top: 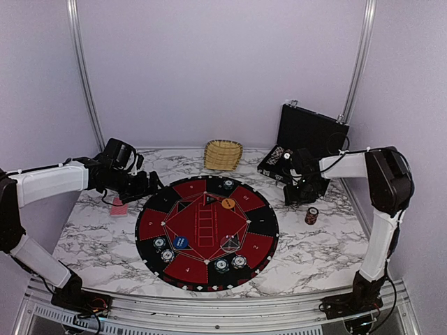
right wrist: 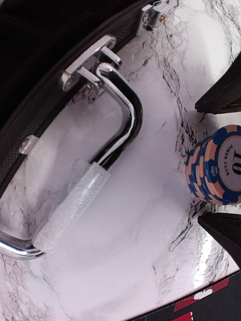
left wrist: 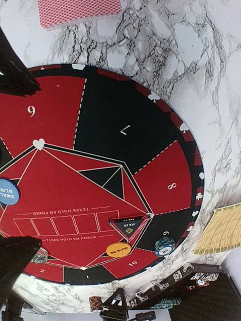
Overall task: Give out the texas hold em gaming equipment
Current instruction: Pick up the pile of poker chips from the center of the board.
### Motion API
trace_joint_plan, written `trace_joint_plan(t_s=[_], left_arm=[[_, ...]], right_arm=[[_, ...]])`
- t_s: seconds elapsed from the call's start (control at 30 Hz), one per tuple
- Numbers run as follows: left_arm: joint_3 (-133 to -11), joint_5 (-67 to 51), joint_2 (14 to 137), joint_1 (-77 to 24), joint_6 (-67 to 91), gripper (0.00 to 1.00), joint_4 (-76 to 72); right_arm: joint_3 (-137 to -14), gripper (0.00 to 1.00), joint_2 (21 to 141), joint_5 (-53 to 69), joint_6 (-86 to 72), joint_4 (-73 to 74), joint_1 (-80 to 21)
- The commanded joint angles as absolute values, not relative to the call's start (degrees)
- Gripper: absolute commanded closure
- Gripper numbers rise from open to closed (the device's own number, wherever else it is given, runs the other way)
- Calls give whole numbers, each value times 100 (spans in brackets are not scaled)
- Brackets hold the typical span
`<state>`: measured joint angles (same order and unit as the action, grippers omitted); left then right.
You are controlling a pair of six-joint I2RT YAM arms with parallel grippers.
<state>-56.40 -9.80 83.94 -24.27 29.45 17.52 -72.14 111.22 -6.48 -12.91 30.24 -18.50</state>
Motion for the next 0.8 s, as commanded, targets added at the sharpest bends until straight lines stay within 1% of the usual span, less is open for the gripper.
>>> trace_joint_plan(t_s=[0.0, 0.07, 0.4, 0.6, 0.77], left_arm=[[-5634, -929, 8282, -2436, 2926, 1, 1860], [-5634, -930, 8280, -2443, 2927, 1, 1859], [-5634, -941, 8285, -2438, 2937, 1, 1856], [-5650, -952, 8288, -2439, 2914, 1, 1856], [-5636, -944, 8278, -2442, 2900, 1, 1860]], right_arm=[[-7109, 35, 11013, -614, -1296, 2991, -1812], [-7086, 35, 11013, -610, -1301, 2968, -1819], [-6969, 45, 10918, -511, -1392, 2993, -1828], [-6893, 48, 10883, -507, -1440, 2997, -1828], [-6953, 57, 10849, -492, -1455, 3019, -1835]])
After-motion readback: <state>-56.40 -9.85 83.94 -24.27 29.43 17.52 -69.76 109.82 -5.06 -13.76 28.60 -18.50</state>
